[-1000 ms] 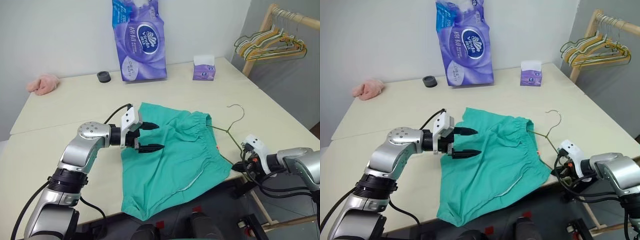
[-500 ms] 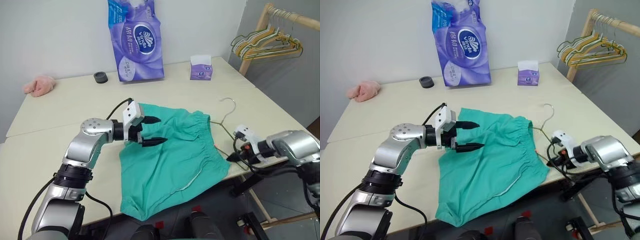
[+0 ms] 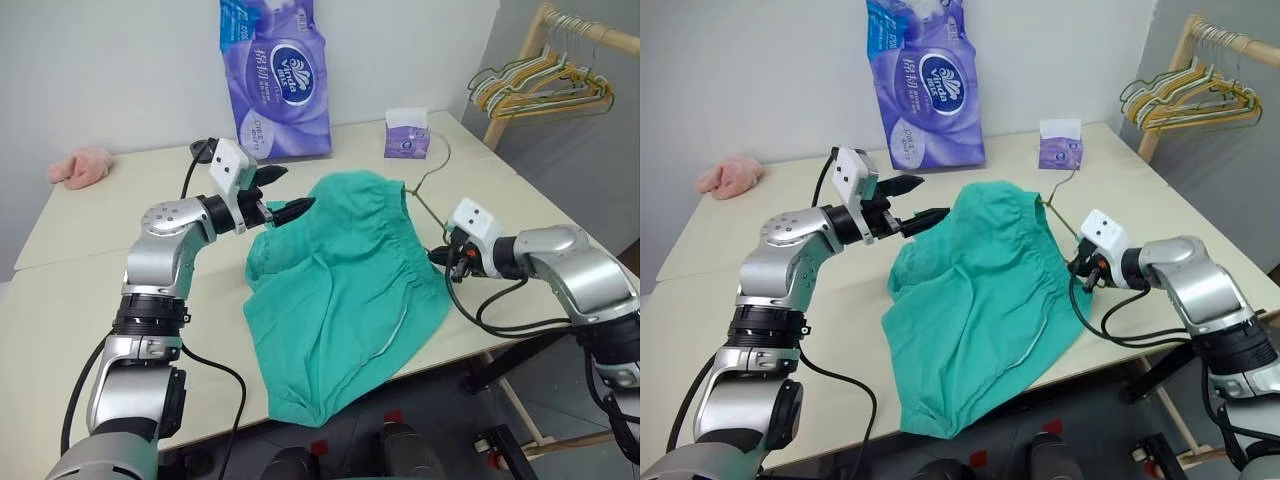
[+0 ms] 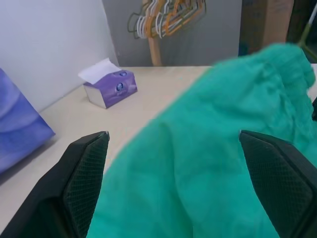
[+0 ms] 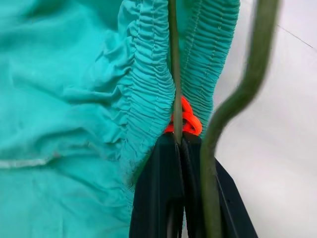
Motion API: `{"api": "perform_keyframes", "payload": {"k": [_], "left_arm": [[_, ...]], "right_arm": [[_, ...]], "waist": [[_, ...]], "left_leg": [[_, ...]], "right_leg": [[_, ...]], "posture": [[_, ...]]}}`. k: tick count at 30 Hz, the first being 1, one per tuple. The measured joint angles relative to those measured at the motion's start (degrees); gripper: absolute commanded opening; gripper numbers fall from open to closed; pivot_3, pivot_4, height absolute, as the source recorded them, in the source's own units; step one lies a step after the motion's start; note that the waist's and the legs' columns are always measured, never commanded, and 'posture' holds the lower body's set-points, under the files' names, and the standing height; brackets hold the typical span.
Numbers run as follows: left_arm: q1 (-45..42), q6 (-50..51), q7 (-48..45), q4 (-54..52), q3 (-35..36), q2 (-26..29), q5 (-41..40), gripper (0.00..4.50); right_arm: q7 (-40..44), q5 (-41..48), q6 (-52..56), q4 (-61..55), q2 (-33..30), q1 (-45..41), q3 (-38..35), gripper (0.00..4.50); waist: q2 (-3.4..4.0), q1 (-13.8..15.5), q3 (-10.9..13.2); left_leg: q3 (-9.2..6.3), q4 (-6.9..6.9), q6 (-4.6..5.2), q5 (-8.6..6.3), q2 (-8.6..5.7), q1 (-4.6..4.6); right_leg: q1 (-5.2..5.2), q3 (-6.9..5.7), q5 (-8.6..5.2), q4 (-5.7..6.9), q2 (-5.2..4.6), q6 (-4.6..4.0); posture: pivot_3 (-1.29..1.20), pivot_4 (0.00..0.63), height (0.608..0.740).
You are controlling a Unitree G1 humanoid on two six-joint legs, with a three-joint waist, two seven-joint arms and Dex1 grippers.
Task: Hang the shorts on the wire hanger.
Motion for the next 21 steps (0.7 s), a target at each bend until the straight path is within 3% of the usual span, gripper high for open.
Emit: {"api": "perform_keyframes", "payload": {"k": [8, 21], "left_arm": [[-0.1, -3.4, -17.9, -3.4, -8.7, 5.6, 1.8, 4.43], [1.3, -13.1, -24.2, -1.5, -16.6, 3.7, 8.2, 4.43]], "right_arm": [[1.9, -7.1, -9.3, -7.9, -2.4, 2.7, 5.3, 0.00], [4.7, -13.3, -15.1, -9.8, -1.4, 2.4, 7.0, 0.00]], "waist": [[0.02, -0.7, 0.0], [0.02, -1.3, 0.0]], "left_leg": [[-0.01, -0.01, -0.01, 0.00, 0.01, 0.04], [-0.01, 0.00, 0.01, 0.00, 0.01, 0.04]], "right_leg": [[0.00, 0.00, 0.00, 0.06, 0.02, 0.00], [0.00, 0.00, 0.00, 0.05, 0.01, -0.01]], "posture": [[-0.24, 0.052, 0.740], [-0.25, 0.051, 0.740]]}}
